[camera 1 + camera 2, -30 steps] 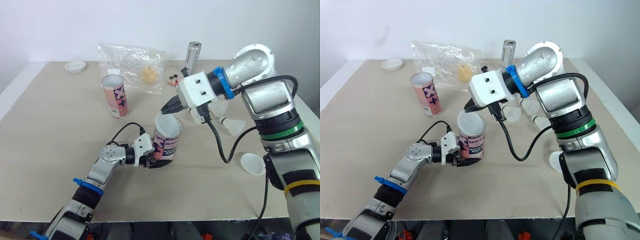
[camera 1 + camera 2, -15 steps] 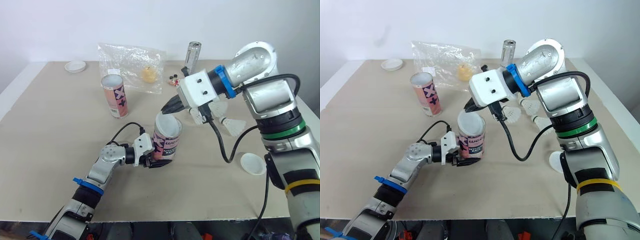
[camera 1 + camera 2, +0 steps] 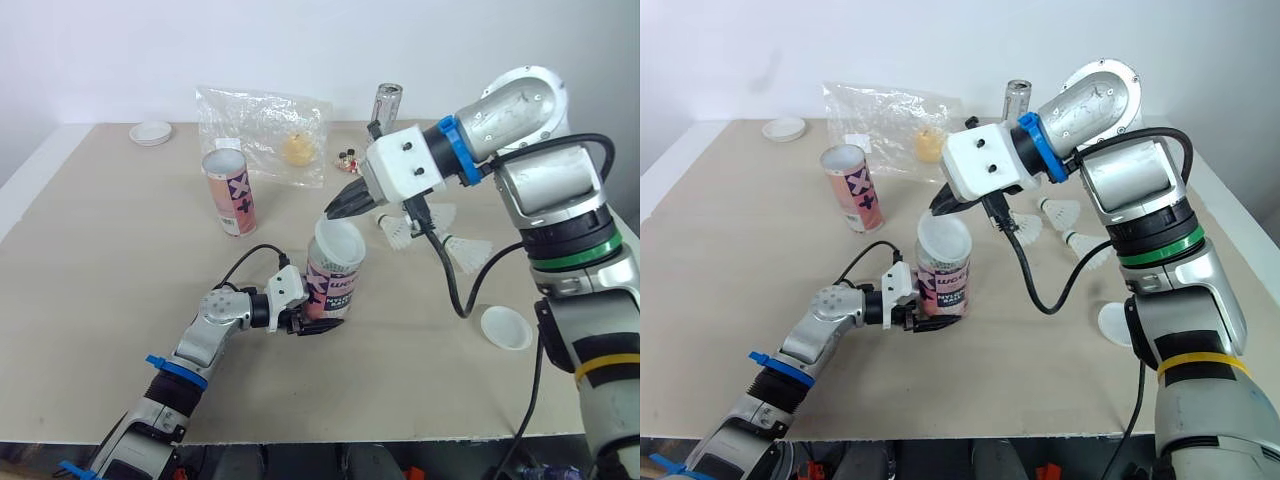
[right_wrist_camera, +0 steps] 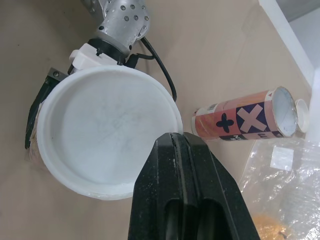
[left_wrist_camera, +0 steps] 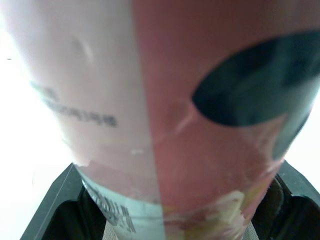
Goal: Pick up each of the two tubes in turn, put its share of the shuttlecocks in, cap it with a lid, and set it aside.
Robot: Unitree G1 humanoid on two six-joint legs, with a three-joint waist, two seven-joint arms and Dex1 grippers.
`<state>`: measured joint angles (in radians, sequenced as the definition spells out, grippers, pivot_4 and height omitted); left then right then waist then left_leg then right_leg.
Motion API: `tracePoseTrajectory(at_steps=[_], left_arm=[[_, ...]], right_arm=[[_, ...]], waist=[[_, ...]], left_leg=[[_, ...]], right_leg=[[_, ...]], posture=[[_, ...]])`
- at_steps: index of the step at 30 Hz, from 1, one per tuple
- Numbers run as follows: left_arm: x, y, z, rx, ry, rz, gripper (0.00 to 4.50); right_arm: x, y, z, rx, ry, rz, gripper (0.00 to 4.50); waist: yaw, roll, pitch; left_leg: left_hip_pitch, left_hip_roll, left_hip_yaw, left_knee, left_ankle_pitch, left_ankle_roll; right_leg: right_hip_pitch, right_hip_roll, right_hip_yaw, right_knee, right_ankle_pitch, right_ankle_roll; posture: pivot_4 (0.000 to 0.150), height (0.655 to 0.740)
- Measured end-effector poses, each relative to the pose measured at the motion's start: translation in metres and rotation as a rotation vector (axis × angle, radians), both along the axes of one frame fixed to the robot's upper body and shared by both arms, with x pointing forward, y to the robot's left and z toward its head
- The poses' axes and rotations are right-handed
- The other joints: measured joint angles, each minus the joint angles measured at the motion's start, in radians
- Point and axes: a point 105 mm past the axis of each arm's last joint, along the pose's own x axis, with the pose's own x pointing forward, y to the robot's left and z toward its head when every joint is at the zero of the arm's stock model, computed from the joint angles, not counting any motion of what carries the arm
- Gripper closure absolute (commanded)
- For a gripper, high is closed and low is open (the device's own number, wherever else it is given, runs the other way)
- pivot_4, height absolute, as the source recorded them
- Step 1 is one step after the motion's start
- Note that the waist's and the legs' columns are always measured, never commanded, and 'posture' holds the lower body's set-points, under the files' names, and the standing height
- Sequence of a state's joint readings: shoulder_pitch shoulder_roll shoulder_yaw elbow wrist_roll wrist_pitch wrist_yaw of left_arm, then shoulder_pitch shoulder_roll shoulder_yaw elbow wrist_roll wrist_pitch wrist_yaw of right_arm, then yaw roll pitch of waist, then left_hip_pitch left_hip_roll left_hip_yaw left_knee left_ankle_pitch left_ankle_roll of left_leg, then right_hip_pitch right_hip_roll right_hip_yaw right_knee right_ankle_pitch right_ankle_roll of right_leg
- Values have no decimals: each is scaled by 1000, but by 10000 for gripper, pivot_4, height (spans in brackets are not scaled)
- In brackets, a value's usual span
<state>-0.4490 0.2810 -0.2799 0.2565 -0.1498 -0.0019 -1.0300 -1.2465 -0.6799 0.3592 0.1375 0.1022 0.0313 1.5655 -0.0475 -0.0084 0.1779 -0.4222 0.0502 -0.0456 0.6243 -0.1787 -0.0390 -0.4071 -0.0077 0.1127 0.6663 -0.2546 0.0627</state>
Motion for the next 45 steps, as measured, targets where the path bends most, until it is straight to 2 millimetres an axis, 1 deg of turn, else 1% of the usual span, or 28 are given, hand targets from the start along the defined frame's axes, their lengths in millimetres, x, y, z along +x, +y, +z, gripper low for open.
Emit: tracePoseTrajectory(at_steps=[7,9,13,23,26,27,29,34,36,37,39,40,43,44,45], left_arm=[[0,0,0,0,0,0,12520],[0,0,0,0,1,0,12520],[0,-1,0,-2,1,1,12520],[0,0,0,-2,4,3,12520],[0,0,0,-2,6,4,12520],[0,0,0,-4,9,5,12520],[0,0,-1,-5,11,6,12520],[1,0,0,-7,12,7,12520],[1,0,0,-7,13,7,12520],[1,0,0,-8,13,6,12520],[1,0,0,-9,13,7,12520],[1,0,0,-9,13,7,12520],[1,0,0,-9,14,8,12520],[1,0,0,-9,15,8,12520],[1,0,0,-9,15,8,12520]], right_arm=[[1,0,-1,-16,-23,8,44359],[1,0,-4,-32,-28,10,44359],[6,0,-18,-75,-28,15,44359],[7,1,-22,-100,-50,32,44359],[7,1,-22,-103,-45,29,35479],[7,2,-24,-107,-39,30,29730],[7,2,-24,-101,-34,28,23905],[8,2,-23,-71,29,0,23905],[7,1,-19,-36,69,-18,23905],[7,0,-16,-13,88,-28,23905],[7,-7,-2,99,171,-72,23905],[7,-9,1,122,186,-82,23905],[6,-18,22,295,316,-136,23905],[3,-18,24,322,349,-139,23905],[-1,-18,23,338,383,-134,26087]], waist=[[0,0,0],[0,0,0],[0,0,0],[0,0,0],[0,0,0],[0,0,0],[0,0,0],[0,0,0],[0,0,0],[0,0,0],[1,0,0],[1,0,0],[0,0,0],[0,0,0],[0,0,0]], left_leg=[[0,0,0,0,0,0],[0,0,0,0,0,0],[0,0,0,0,0,0],[0,0,0,0,0,0],[0,0,0,0,0,0],[0,0,0,0,0,0],[0,0,0,0,0,0],[0,0,0,0,0,0],[0,0,0,0,0,0],[0,0,0,0,0,0],[0,0,0,0,0,0],[0,0,0,0,0,0],[0,0,0,0,0,0],[0,0,0,0,0,0],[0,0,0,-1,0,0]], right_leg=[[0,0,0,0,0,0],[0,0,0,0,0,0],[0,0,0,0,0,0],[0,0,0,0,0,0],[0,0,0,0,0,0],[0,0,0,0,0,0],[0,0,0,0,0,0],[0,0,0,0,0,0],[0,0,0,0,0,-1],[0,0,0,0,0,-1],[0,0,0,0,0,-1],[0,0,0,0,0,-1],[0,0,0,0,0,-1],[0,0,0,0,0,-1],[0,0,0,0,0,-1]], posture=[[1500,7400],[1500,7400],[1500,7400],[1500,7400],[1500,7400],[1500,7400],[1500,7400],[1500,7400],[1500,7400],[1500,7400],[1500,7400],[1500,7400],[1500,7400],[1500,7400],[1500,7400]])
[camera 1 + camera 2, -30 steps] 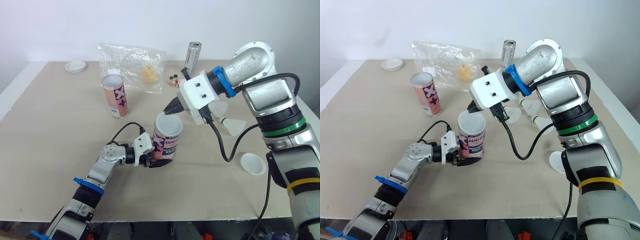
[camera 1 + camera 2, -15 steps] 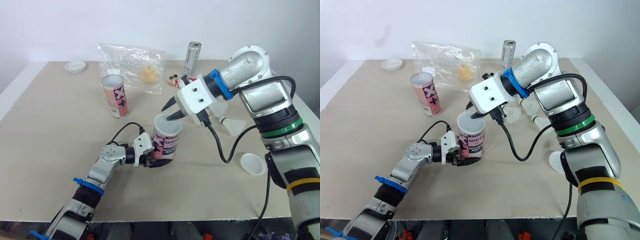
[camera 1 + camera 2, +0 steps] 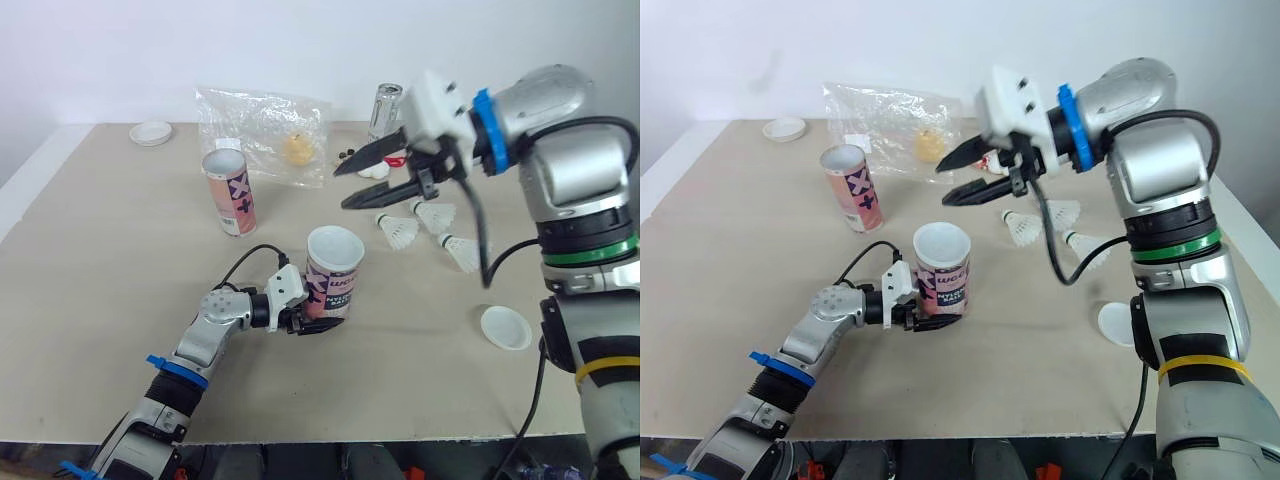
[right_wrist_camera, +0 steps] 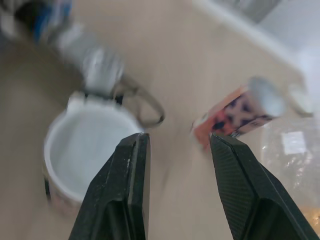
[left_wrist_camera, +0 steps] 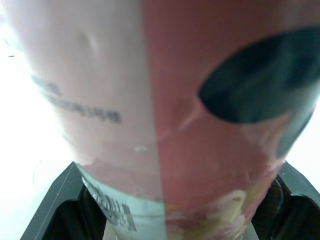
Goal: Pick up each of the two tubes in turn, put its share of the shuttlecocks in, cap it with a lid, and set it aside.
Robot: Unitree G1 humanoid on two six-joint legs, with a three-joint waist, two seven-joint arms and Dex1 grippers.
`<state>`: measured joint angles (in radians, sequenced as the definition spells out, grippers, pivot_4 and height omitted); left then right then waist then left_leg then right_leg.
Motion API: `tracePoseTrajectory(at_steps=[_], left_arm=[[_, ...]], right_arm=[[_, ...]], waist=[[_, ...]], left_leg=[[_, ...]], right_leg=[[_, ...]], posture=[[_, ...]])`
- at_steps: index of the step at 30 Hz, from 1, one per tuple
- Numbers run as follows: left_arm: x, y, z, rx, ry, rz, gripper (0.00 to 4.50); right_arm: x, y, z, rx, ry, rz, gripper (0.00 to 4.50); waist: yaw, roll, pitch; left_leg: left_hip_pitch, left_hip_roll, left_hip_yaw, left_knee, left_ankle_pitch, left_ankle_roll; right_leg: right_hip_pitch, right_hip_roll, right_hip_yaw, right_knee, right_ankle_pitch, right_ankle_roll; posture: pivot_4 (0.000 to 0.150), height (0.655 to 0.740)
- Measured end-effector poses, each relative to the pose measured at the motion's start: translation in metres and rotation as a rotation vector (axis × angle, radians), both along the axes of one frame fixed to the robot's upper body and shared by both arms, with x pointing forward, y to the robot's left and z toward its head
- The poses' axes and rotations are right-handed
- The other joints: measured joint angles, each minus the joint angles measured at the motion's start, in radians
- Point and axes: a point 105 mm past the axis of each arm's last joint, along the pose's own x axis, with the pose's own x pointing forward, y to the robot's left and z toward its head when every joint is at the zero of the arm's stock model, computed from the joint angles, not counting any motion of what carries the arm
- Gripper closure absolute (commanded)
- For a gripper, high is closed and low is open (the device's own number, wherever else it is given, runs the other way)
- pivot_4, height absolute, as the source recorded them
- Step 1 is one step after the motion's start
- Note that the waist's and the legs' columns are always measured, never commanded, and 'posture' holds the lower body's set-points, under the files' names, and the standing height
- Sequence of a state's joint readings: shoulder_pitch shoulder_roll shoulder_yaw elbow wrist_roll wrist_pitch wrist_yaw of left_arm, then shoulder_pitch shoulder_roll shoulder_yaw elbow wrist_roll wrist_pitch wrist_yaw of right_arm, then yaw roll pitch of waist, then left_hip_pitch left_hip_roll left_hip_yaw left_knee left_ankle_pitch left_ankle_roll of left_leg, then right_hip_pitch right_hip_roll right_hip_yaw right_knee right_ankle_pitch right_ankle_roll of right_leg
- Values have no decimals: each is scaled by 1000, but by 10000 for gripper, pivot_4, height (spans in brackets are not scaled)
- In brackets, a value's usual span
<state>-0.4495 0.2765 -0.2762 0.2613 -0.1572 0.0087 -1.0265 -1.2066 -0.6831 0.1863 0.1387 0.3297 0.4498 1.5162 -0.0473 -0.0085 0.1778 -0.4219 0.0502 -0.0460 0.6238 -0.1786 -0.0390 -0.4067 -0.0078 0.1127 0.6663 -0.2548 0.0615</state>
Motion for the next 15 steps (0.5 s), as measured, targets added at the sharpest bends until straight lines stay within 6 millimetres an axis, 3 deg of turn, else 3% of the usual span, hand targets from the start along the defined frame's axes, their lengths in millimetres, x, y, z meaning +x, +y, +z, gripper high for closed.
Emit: tracePoseTrajectory(at_steps=[3,5,15], left_arm=[[0,0,0,0,1,0,12520],[0,0,0,1,5,1,12520],[1,0,1,-1,9,2,12520]], right_arm=[[-7,3,-19,7,92,13,33480],[-9,8,-37,25,176,-5,43634],[-8,15,-52,-5,233,-33,44412]], waist=[[0,0,0],[0,0,0],[0,0,0]], left_leg=[[0,0,0,0,0,0],[0,0,0,0,0,0],[0,0,0,0,0,0]], right_leg=[[0,0,0,0,0,0],[0,0,0,0,0,1],[0,0,0,0,0,1]], posture=[[1500,7400],[1500,7400],[1500,7400]])
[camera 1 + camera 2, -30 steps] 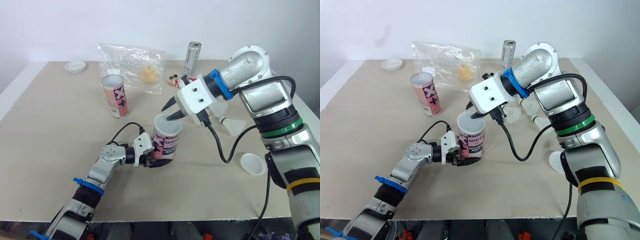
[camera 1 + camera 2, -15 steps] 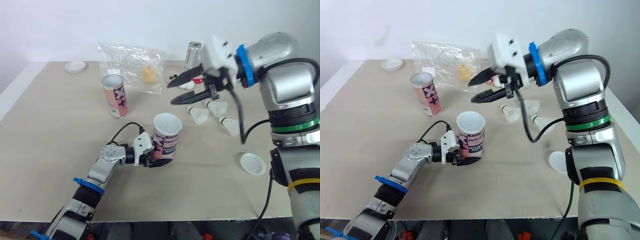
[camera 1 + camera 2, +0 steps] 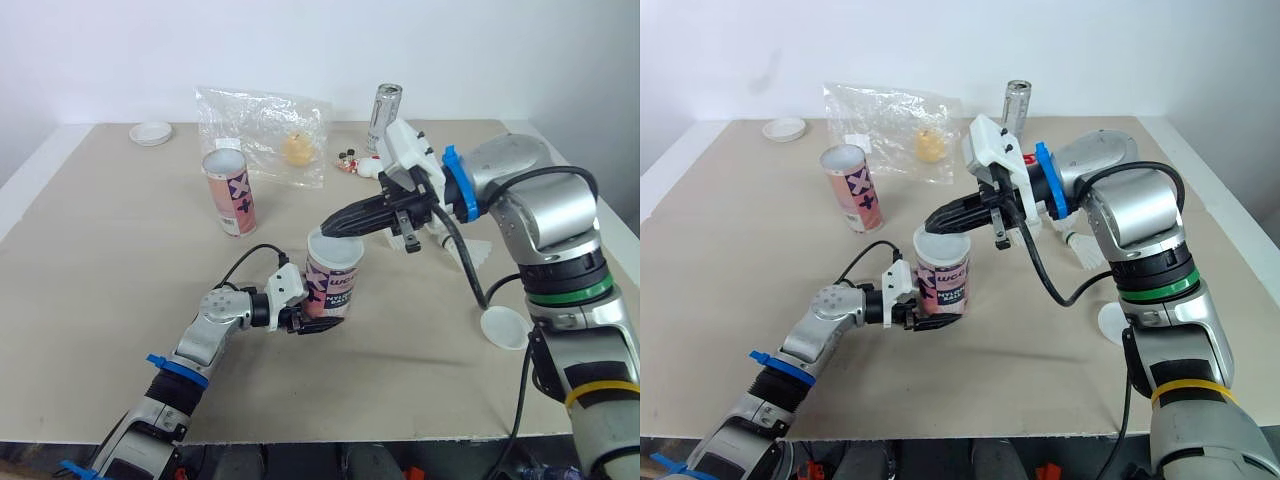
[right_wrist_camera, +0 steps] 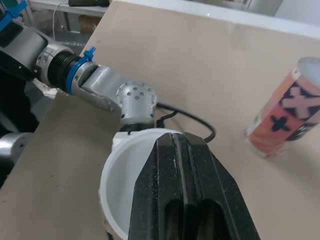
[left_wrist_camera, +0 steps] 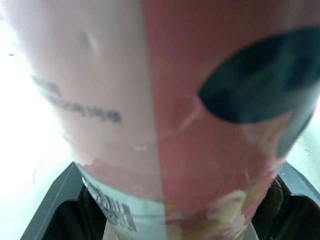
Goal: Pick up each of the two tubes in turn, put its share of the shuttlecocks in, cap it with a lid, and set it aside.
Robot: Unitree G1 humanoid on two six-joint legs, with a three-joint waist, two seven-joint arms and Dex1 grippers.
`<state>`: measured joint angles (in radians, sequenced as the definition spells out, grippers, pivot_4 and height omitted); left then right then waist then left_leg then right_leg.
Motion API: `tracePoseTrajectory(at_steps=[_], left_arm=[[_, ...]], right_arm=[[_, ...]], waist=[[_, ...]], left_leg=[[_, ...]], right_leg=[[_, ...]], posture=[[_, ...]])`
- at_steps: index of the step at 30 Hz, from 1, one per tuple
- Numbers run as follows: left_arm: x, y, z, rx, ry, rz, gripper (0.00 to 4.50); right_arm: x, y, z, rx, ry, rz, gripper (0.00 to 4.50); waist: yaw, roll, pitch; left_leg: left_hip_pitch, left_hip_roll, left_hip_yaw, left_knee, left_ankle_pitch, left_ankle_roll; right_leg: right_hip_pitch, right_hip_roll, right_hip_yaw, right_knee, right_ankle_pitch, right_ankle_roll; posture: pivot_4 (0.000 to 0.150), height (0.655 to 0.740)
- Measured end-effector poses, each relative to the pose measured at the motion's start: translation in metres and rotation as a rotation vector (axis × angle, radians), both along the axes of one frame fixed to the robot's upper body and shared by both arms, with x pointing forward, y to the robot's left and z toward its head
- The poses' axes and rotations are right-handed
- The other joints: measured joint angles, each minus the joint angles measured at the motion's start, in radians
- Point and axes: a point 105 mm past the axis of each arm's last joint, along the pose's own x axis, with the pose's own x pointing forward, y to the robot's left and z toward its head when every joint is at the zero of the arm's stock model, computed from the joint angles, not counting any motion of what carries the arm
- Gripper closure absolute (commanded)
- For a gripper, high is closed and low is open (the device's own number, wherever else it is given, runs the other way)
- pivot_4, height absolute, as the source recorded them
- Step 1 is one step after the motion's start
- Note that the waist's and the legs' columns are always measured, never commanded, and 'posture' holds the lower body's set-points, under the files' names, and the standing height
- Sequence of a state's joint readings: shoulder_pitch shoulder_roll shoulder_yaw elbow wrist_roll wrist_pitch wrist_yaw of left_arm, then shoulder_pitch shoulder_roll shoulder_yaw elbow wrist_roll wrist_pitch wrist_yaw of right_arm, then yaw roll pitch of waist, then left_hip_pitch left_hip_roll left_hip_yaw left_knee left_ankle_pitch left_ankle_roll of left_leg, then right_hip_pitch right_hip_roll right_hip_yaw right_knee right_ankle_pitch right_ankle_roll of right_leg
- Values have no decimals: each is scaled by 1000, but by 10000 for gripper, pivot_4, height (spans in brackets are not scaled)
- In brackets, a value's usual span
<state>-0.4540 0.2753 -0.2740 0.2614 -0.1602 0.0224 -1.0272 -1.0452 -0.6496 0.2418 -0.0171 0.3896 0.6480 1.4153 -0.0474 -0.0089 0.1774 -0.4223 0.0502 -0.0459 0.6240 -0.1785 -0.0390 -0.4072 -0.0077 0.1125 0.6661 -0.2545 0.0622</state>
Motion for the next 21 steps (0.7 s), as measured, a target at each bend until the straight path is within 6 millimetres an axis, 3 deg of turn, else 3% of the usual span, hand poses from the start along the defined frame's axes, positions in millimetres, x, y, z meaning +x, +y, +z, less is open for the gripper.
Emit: tracePoseTrajectory(at_steps=[4,12,21], left_arm=[[0,0,0,-2,3,4,12520],[0,1,-1,-4,7,20,12520],[0,2,-4,-2,20,30,12520]], right_arm=[[0,1,-20,-71,16,9,44412],[3,3,-27,-179,-94,34,44412],[7,7,-30,-214,-56,14,44412]], waist=[[-1,0,0],[-1,-1,-6],[-2,-2,-13]], left_leg=[[0,0,0,0,0,0],[2,0,0,0,0,0],[3,0,0,-1,0,0]], right_leg=[[0,0,0,0,0,0],[1,0,0,0,0,0],[1,0,0,0,0,-1]], posture=[[1500,7400],[1500,7400],[1500,7400]])
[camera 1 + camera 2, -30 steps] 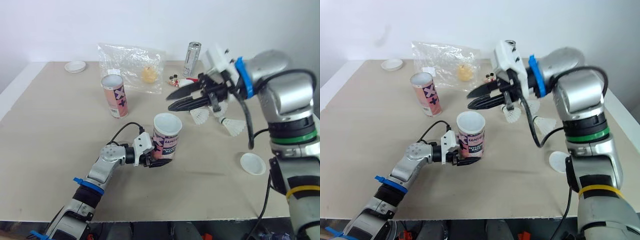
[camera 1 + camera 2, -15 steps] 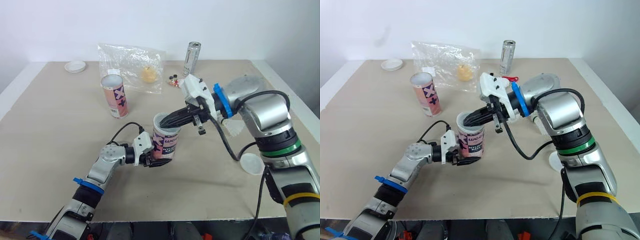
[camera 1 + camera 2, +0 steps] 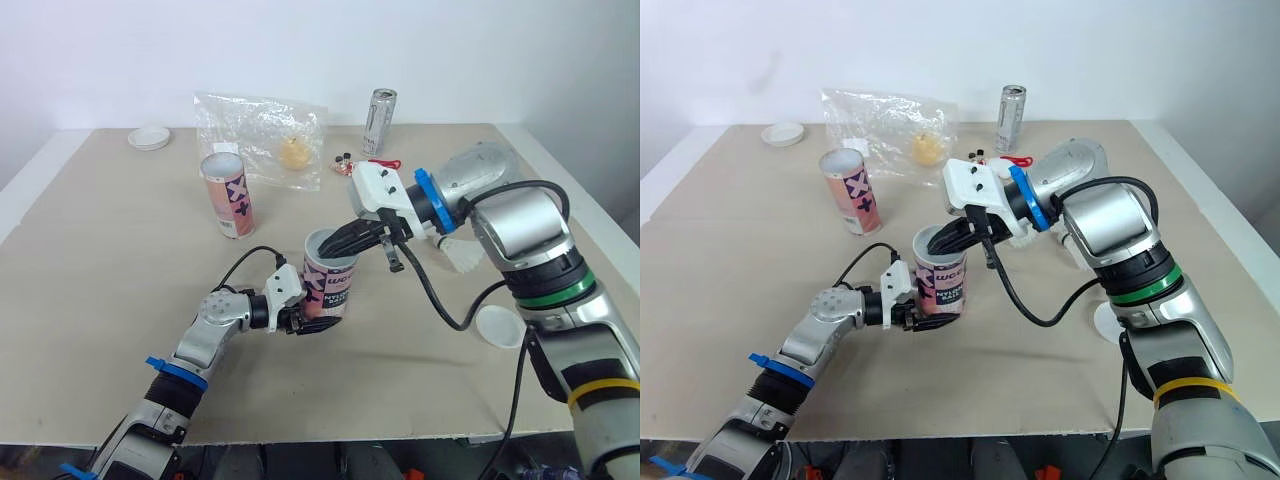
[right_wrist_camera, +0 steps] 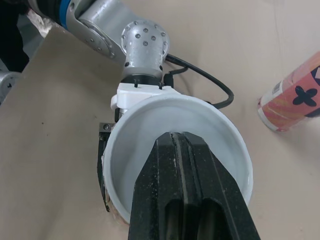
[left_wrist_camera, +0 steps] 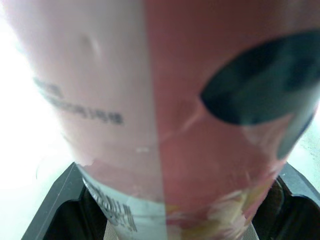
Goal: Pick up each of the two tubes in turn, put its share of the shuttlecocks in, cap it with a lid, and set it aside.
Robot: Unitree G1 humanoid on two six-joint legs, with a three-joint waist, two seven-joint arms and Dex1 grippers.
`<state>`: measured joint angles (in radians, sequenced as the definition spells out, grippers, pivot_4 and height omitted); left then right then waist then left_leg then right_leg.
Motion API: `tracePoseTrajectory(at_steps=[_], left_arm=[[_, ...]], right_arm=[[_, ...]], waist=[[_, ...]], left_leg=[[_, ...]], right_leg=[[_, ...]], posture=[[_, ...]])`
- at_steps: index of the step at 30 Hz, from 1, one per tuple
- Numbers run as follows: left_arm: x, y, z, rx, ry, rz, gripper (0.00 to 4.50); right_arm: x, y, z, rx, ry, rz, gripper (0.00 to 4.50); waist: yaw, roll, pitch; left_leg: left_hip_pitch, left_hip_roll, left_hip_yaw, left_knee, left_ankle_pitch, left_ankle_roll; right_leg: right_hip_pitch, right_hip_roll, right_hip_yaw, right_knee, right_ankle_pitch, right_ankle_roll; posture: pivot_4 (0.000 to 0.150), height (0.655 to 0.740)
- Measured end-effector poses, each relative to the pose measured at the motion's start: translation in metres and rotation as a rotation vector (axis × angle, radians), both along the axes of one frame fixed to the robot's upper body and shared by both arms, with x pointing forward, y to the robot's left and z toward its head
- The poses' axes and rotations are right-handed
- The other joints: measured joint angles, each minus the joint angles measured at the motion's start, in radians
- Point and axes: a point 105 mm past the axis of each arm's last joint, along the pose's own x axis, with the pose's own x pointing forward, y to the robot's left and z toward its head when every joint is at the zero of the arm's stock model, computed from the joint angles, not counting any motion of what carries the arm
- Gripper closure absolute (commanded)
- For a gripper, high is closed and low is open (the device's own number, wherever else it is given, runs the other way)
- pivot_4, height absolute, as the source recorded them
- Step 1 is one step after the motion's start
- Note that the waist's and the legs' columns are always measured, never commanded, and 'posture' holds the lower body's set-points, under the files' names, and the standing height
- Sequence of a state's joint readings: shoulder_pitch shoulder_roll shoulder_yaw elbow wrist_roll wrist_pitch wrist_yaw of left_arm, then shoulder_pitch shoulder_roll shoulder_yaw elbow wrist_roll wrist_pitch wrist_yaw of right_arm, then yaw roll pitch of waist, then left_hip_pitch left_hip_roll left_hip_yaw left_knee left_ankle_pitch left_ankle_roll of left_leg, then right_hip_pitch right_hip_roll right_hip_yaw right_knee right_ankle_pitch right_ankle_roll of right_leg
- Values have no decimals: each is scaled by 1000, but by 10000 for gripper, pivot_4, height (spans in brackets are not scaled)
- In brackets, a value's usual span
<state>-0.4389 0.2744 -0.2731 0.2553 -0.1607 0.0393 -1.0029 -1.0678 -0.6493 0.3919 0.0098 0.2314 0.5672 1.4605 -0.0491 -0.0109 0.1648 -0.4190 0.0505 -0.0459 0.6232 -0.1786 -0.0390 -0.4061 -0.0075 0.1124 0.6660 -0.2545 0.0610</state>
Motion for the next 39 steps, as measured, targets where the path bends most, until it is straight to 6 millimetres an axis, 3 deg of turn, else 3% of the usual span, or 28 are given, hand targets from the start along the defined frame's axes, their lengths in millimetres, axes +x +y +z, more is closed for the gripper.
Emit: tracePoseTrajectory(at_steps=[5,10,15,17,21,23,26,28,33,39], left_arm=[[0,0,0,-1,-2,4,12520],[-1,0,1,-5,-8,2,12520],[-3,1,1,-5,-11,1,12520],[-2,2,2,-7,-12,6,12520],[-3,2,3,-15,-8,4,550],[-5,6,4,-13,-3,-6,0],[-7,9,4,-6,-8,-21,0],[-9,10,4,1,-12,-29,0],[-11,15,4,17,-19,-52,0],[-8,30,4,40,-33,-43,0]], right_arm=[[-1,-1,1,21,61,-22,44412],[2,-5,12,198,286,-55,44412],[14,-62,52,369,242,-209,44412],[14,-78,52,429,233,-251,44412],[10,-102,6,481,239,-372,32842],[-2,-110,-35,438,284,-418,23331],[-15,-112,-54,411,285,-416,6700],[-23,-112,-62,408,239,-401,301],[-28,-106,-79,413,187,-369,301],[-30,-81,-99,428,193,-314,301]], waist=[[0,0,-2],[0,0,0],[2,-2,1],[1,-2,0],[1,-2,0],[-1,-1,1],[-8,4,3],[-8,3,3],[-11,2,4],[-11,1,5]], left_leg=[[0,0,0,-1,0,0],[-2,0,0,-1,0,0],[-4,0,0,-3,-1,0],[-2,0,-1,-6,-1,0],[-3,0,-1,-5,-1,0],[-3,0,0,-5,-1,0],[-2,0,1,-5,-1,0],[-2,0,-1,-6,-1,0],[-2,0,0,-5,-1,0],[-2,0,0,-5,-1,0]], right_leg=[[0,0,0,0,0,0],[-2,0,0,0,0,0],[-2,0,0,-2,-2,2],[-1,0,-1,-2,-2,3],[-1,0,-1,-2,-1,4],[-2,0,0,-2,-2,4],[-3,1,2,-1,-2,5],[-2,1,0,-1,-2,4],[-2,1,1,-2,-2,4],[-2,1,1,-2,-1,4]], posture=[[1500,7400],[1500,7400],[1500,7400],[1500,7400],[1500,7400],[1500,7400],[1500,7400],[1500,7400],[1500,7400],[1500,7400]])
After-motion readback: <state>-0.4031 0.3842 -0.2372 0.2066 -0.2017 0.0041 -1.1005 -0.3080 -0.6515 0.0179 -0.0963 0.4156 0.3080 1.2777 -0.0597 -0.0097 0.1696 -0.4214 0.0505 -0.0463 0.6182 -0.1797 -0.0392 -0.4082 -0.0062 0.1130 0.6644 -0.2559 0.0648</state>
